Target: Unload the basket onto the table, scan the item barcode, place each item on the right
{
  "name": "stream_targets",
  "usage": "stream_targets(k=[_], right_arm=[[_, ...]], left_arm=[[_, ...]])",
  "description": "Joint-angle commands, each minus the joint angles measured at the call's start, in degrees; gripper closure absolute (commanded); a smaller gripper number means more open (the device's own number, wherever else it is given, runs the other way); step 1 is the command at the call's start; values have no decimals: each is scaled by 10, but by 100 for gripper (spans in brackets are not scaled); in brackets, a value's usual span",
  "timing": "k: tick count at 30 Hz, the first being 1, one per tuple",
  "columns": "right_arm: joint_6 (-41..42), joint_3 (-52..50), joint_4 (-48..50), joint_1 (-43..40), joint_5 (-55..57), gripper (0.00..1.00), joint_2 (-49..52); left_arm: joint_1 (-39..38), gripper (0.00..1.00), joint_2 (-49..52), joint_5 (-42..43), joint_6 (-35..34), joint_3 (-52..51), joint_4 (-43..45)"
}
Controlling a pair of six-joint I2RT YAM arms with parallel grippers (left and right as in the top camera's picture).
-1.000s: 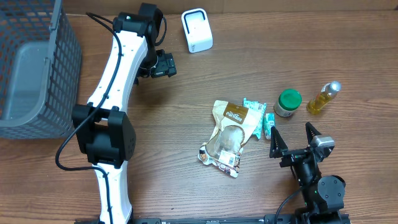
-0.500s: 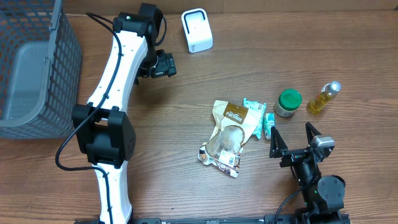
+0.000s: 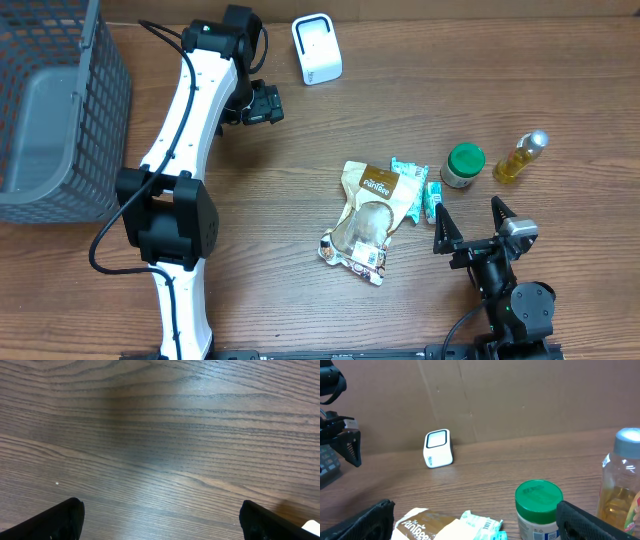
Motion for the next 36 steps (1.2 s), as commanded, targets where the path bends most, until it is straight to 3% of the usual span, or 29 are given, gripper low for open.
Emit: stream_targets(k=[1, 13, 20, 36], right_arm=[[-4, -6, 3, -2, 5, 0, -5], [-4, -6, 3, -2, 5, 0, -5], [-4, -6, 3, -2, 5, 0, -5], [-4, -6, 3, -2, 5, 0, -5]], left_arm=[[-5, 0, -50, -9, 7, 7, 0], [-21, 0, -184, -9, 7, 7, 0], [-21, 0, -202, -98, 7, 7, 0], [-20, 1, -235, -106, 7, -56, -4]])
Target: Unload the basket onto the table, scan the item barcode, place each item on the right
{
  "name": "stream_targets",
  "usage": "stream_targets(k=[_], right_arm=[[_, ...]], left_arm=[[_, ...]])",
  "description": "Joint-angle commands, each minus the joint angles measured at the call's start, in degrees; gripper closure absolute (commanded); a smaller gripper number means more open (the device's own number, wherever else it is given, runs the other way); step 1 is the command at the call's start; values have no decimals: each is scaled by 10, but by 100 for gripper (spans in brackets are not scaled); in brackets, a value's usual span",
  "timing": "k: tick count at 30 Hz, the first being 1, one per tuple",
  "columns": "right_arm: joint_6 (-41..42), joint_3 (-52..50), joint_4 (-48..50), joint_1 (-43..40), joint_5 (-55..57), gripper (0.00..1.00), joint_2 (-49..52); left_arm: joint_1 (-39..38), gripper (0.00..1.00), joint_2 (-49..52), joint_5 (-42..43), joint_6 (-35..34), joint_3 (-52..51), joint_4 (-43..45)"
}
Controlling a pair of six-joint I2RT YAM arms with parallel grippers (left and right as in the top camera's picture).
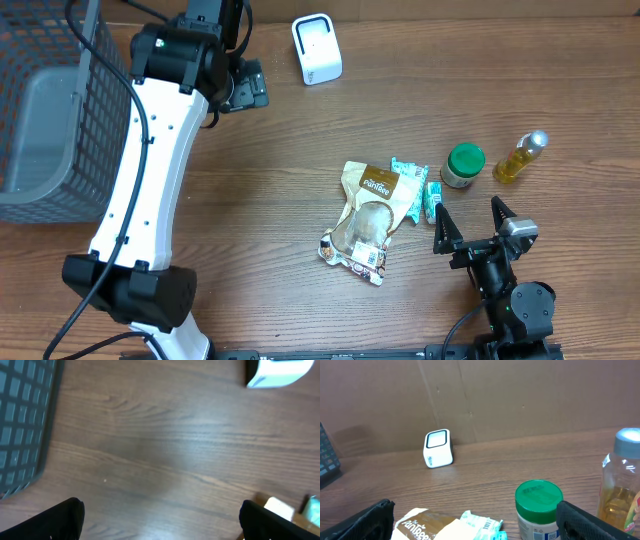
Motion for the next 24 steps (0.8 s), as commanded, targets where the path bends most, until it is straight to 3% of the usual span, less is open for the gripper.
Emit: stream_targets(k=[1, 6, 16, 24], right_arm=[[-4, -6, 3, -2, 5, 0, -5], [-4, -6, 3, -2, 5, 0, -5], [-4, -6, 3, -2, 5, 0, -5], [-4, -6, 3, -2, 5, 0, -5]], left_arm=[[0, 0, -42, -17, 7, -50, 5], [0, 0, -99, -25, 7, -179, 87], [2, 1, -226, -38, 7, -492, 351], [2, 1, -279, -36, 8, -662, 552]])
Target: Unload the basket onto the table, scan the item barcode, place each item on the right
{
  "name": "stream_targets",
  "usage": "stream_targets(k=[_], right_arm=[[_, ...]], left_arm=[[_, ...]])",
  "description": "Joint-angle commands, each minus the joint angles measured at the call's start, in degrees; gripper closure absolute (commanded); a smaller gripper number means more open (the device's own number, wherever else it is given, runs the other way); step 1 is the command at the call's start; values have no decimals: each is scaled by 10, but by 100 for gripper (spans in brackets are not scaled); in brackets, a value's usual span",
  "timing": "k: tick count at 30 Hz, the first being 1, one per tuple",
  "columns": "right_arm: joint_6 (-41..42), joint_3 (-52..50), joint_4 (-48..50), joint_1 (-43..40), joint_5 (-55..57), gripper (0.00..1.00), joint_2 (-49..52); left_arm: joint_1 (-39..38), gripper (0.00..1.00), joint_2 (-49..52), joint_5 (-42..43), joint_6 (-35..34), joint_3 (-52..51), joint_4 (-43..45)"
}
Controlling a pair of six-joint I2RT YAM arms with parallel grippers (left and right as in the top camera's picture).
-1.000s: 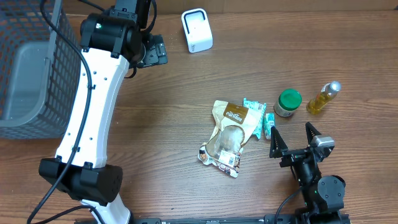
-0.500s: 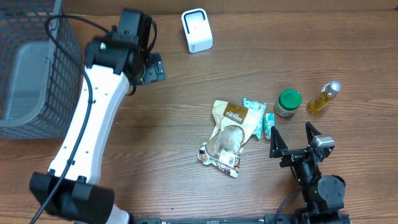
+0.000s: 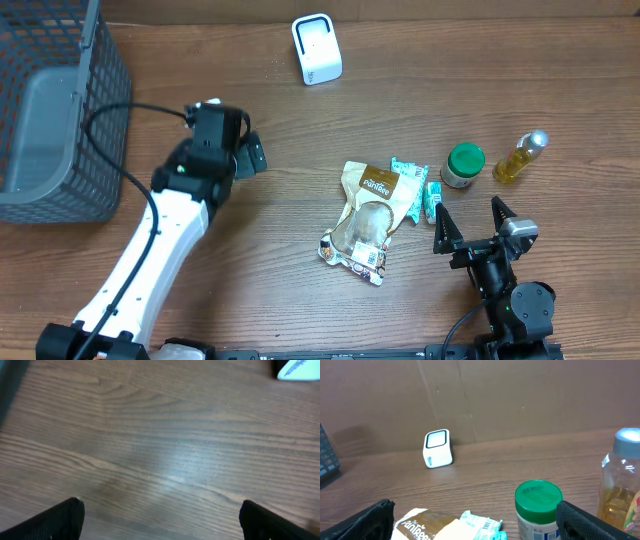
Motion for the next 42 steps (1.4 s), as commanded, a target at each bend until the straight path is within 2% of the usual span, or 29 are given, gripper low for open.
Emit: stream_targets(k=[1, 9, 14, 28, 42], right_arm=[[-4, -6, 4, -2, 4, 0, -5], [-4, -6, 4, -2, 4, 0, -5], [-4, -6, 4, -2, 4, 0, -5], [-4, -6, 4, -2, 4, 0, -5], [-4, -6, 4, -2, 4, 0, -5]], left_arm=[[2, 0, -33, -2, 13, -56, 60], [2, 0, -61, 66, 61, -194, 310], [2, 1, -74, 84, 61, -259, 413], [2, 0, -125, 100, 68, -377, 577], [43, 0, -260, 100, 71, -498, 583]])
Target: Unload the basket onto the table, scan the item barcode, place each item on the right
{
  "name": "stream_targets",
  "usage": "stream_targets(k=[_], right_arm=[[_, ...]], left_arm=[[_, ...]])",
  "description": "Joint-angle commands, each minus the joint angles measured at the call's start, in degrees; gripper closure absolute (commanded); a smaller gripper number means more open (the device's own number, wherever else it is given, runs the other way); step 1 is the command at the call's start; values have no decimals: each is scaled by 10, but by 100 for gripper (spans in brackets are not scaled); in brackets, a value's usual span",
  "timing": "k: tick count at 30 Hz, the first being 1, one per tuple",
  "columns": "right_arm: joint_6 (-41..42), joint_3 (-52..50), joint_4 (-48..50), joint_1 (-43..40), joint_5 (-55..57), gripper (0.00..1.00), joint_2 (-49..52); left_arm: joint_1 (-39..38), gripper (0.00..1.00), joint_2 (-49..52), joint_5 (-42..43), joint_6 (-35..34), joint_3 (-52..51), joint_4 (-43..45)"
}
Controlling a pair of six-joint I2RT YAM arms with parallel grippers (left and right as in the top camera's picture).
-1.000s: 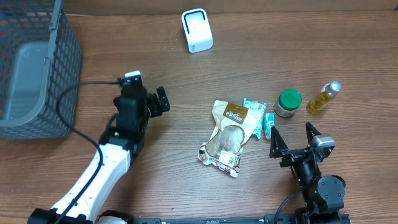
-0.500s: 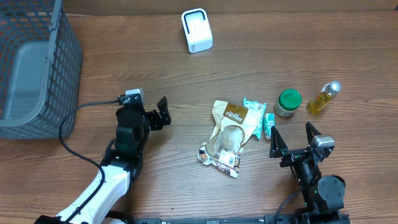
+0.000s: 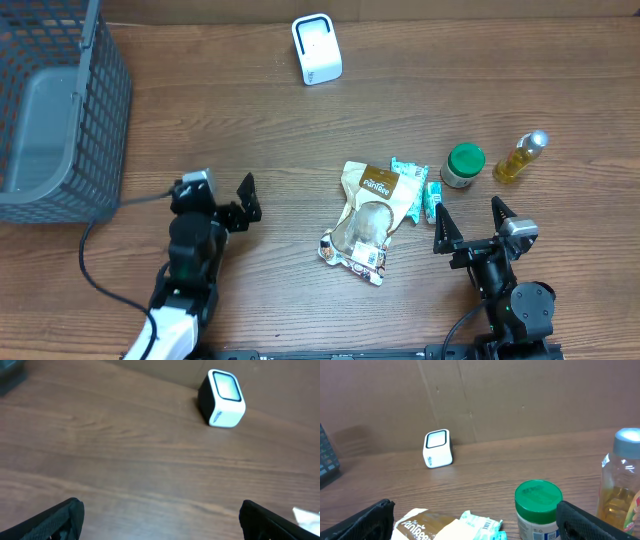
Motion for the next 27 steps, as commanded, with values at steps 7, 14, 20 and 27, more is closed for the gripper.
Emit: stream_targets(k=[7, 14, 20, 27], right_arm=[[-4, -6, 3, -2, 4, 0, -5], [-4, -6, 3, -2, 4, 0, -5], [-4, -6, 3, -2, 4, 0, -5], [-4, -6, 3, -2, 4, 0, -5]], left_arm=[[10, 1, -102, -5, 15, -94, 30], [10, 0, -146, -32, 24, -106, -6], [10, 0, -175, -26, 28, -106, -38], [10, 1, -275, -15, 28, -106, -145]])
